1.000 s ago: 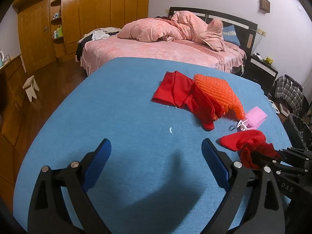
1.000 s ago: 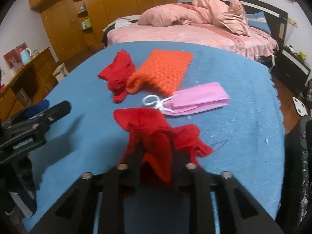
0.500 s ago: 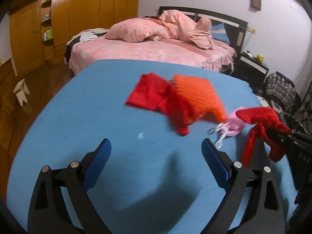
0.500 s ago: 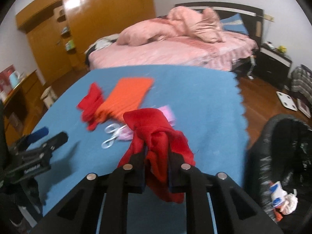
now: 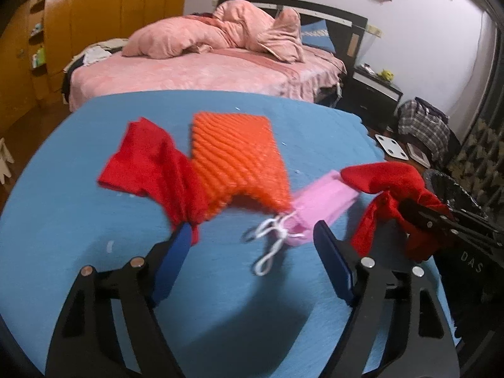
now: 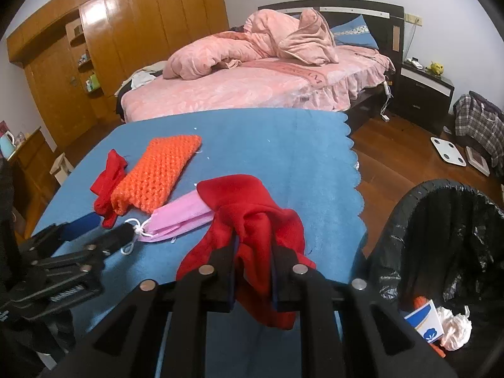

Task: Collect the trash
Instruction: 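Grasp the pink face mask with the left gripper while the right holds the red cloth, then lift the pink mask with the left gripper while the right holds the red cloth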

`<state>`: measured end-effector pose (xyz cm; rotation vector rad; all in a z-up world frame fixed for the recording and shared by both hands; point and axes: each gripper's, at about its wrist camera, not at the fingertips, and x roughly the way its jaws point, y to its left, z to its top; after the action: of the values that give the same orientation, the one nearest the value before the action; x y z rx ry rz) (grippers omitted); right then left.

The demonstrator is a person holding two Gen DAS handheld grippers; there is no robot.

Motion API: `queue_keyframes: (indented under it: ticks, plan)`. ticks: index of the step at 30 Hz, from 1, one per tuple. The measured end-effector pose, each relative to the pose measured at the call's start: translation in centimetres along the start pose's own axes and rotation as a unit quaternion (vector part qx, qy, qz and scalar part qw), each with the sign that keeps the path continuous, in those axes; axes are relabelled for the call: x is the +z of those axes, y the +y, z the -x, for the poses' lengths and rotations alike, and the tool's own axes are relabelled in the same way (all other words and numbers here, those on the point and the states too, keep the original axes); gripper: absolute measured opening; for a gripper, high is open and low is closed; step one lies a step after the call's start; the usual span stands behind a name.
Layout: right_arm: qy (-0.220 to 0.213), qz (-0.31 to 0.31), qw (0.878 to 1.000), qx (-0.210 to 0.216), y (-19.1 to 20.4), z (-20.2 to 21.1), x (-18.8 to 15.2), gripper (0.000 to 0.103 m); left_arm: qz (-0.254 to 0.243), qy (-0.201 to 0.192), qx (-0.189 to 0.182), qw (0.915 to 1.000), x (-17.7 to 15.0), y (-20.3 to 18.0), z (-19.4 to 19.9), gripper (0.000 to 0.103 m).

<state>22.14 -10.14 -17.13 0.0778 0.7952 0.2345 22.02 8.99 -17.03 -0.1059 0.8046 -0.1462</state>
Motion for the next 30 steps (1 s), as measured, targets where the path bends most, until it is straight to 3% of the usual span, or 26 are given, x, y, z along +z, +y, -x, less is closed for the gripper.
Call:
queue_keyframes:
  ticks: [4, 5, 8, 10, 11, 20, 30]
  plan:
    - [0.0, -0.005, 1.0, 0.001, -0.2, 0.1, 0.0, 0.016, 0.001, 0.017, -0.016, 0.9997, 0.1, -0.5, -1.2, 0.072]
    - [0.001, -0.005, 1.0, 0.001, -0.3, 0.1, 0.0, 0.016, 0.002, 0.021, -0.02, 0.9996, 0.1, -0.6, -1.4, 0.067]
    - [0.002, -0.006, 1.0, 0.002, -0.4, 0.0, 0.0, 0.016, -0.002, 0.038, -0.037, 0.9986, 0.2, -0.8, -2.3, 0.048]
    - [0.003, -0.007, 1.0, 0.002, -0.3, 0.0, -0.1, 0.016, -0.006, 0.039, -0.051, 0.9979, 0.2, -1.0, -2.4, 0.026]
    - [0.003, -0.008, 1.0, 0.002, -0.3, 0.0, -0.1, 0.016, -0.008, 0.042, -0.058, 0.9974, 0.2, -1.1, -2.4, 0.009]
    - [-0.005, -0.011, 1.0, 0.002, -0.5, 0.5, 0.1, 0.016, -0.043, 0.0, -0.058, 0.9974, -0.1, -2.8, 0.1, 0.007]
    - [-0.018, -0.014, 1.0, 0.005, -0.8, 2.5, 0.7, 0.016, -0.023, -0.044, -0.028, 0.9983, -0.2, -1.2, 5.0, 0.007]
